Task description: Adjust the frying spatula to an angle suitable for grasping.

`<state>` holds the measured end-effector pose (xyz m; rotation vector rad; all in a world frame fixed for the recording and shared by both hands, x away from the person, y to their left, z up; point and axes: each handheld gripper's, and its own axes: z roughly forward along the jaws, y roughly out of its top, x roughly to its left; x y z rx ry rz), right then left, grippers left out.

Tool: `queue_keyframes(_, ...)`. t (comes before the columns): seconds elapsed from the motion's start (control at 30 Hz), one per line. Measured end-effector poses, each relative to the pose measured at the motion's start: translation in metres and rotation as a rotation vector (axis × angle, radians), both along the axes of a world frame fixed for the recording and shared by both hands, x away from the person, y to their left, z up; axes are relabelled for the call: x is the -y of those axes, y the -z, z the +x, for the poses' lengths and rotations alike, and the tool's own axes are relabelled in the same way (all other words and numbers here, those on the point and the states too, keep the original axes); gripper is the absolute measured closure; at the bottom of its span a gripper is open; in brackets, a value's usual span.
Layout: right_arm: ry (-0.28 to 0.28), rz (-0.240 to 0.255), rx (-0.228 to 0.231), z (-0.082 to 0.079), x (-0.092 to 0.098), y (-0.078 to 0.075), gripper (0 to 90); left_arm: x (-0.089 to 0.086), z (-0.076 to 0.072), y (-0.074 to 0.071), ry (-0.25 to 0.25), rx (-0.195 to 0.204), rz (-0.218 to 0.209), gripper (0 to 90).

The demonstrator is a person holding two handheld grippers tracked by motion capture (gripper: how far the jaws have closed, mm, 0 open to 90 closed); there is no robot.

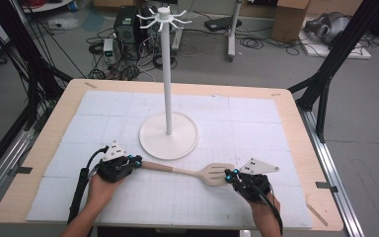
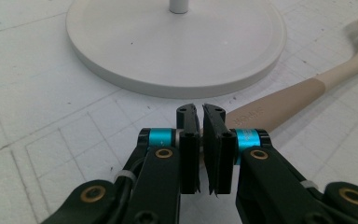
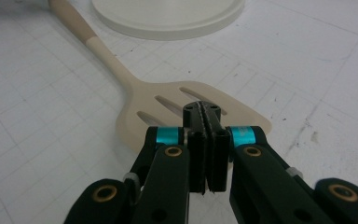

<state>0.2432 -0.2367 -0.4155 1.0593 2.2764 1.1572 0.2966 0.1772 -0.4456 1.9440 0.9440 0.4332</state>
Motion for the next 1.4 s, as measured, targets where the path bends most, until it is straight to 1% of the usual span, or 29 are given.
queue_keyframes(0.1, -0.013, 0.006, -0.002, -0.001, -0.001, 0.0, 86.6, 0.0, 0.0, 0.0, -0.003, 0.0, -0.004, 84.4)
queue_keyframes(0.13, -0.021, 0.014, 0.005, -0.002, -0.001, -0.001, 85.9, -0.001, 0.0, 0.0, -0.004, -0.004, -0.015, 84.0)
queue_keyframes(0.17, -0.026, 0.026, 0.017, -0.003, -0.001, -0.001, 85.1, -0.001, 0.0, -0.001, -0.012, -0.004, -0.022, 80.6)
queue_keyframes(0.2, -0.027, 0.042, 0.029, -0.004, 0.0, -0.003, 83.7, -0.002, 0.0, -0.001, -0.01, -0.008, -0.028, 74.1)
queue_keyframes(0.23, -0.024, 0.059, 0.036, -0.005, 0.002, -0.005, 82.7, -0.003, 0.0, -0.001, -0.008, -0.01, -0.035, 73.4)
queue_keyframes(0.3, -0.014, 0.084, 0.054, -0.005, 0.005, -0.008, 78.6, -0.005, -0.002, -0.003, -0.008, 0.002, -0.035, 70.5)
queue_keyframes(0.33, -0.005, 0.088, 0.059, -0.006, 0.008, -0.009, 76.3, -0.006, -0.003, -0.005, -0.011, 0.006, -0.038, 68.7)
queue_keyframes(0.4, 0.019, 0.101, 0.072, -0.006, 0.013, -0.009, 72.8, -0.01, -0.004, -0.008, -0.027, 0.017, -0.051, 68.4)
queue_keyframes(0.43, 0.028, 0.106, 0.072, -0.007, 0.014, -0.01, 72.5, -0.014, -0.004, -0.009, -0.038, 0.023, -0.052, 68.8)
queue_keyframes(0.47, 0.04, 0.106, 0.081, -0.008, 0.018, -0.01, 72.5, -0.017, -0.004, -0.01, -0.047, 0.025, -0.051, 69.9)
queue_keyframes(0.5, 0.051, 0.108, 0.084, -0.008, 0.02, -0.011, 73.3, -0.02, -0.003, -0.01, -0.064, 0.024, -0.04, 72.6)
queue_keyframes(0.57, 0.07, 0.1, 0.098, -0.01, 0.025, -0.012, 78.1, -0.026, -0.002, -0.007, -0.093, 0.012, -0.029, 80.6)
queue_keyframes(0.63, 0.093, 0.094, 0.101, -0.011, 0.029, -0.012, 83.1, -0.028, 0.0, -0.003, -0.103, -0.011, 0.015, 86.1)
queue_keyframes(0.7, 0.117, 0.088, 0.102, -0.011, 0.034, -0.011, 86.1, -0.025, 0.002, 0.0, -0.091, -0.03, 0.044, 88.1)
queue_keyframes(0.8, 0.139, 0.091, 0.101, -0.011, 0.039, -0.01, 86.2, -0.017, 0.003, 0.004, -0.079, -0.058, 0.042, 88.4)
queue_keyframes(0.83, 0.145, 0.09, 0.103, -0.011, 0.04, -0.01, 86.1, -0.015, 0.003, 0.004, -0.074, -0.061, 0.063, 88.4)
queue_keyframes(0.87, 0.15, 0.092, 0.103, -0.011, 0.042, -0.01, 86.1, -0.013, 0.003, 0.004, -0.07, -0.053, 0.074, 88.4)
queue_keyframes(0.9, 0.158, 0.095, 0.1, -0.011, 0.043, -0.011, 86.1, -0.012, 0.003, 0.004, -0.063, -0.058, 0.058, 88.4)
queue_keyframes(0.93, 0.163, 0.097, 0.098, -0.012, 0.043, -0.011, 86.1, -0.01, 0.002, 0.004, -0.054, -0.062, 0.055, 88.4)
queue_keyframes(0.97, 0.163, 0.096, 0.105, -0.011, 0.045, -0.011, 86.1, -0.007, 0.002, 0.004, -0.045, -0.065, 0.066, 88.4)
queue_keyframes(1.0, 0.165, 0.098, 0.106, -0.011, 0.045, -0.011, 86.1, -0.005, 0.001, 0.004, -0.05, -0.052, 0.082, 89.1)
queue_keyframes(1.1, 0.173, 0.101, 0.106, -0.011, 0.047, -0.011, 86.1, -0.002, 0.002, 0.003, -0.063, -0.067, 0.072, 89.4)
queue_keyframes(1.23, 0.18, 0.105, 0.106, -0.01, 0.047, -0.011, 86.1, 0.003, 0.001, 0.002, -0.039, -0.065, 0.083, 89.5)
queue_keyframes(1.37, 0.187, 0.104, 0.106, -0.01, 0.049, -0.011, 86.1, 0.013, 0.001, 0.0, -0.033, -0.058, 0.058, 89.5)
queue_keyframes(1.4, 0.186, 0.103, 0.108, -0.01, 0.05, -0.011, 86.1, 0.015, 0.001, 0.0, -0.029, -0.058, 0.058, 89.5)
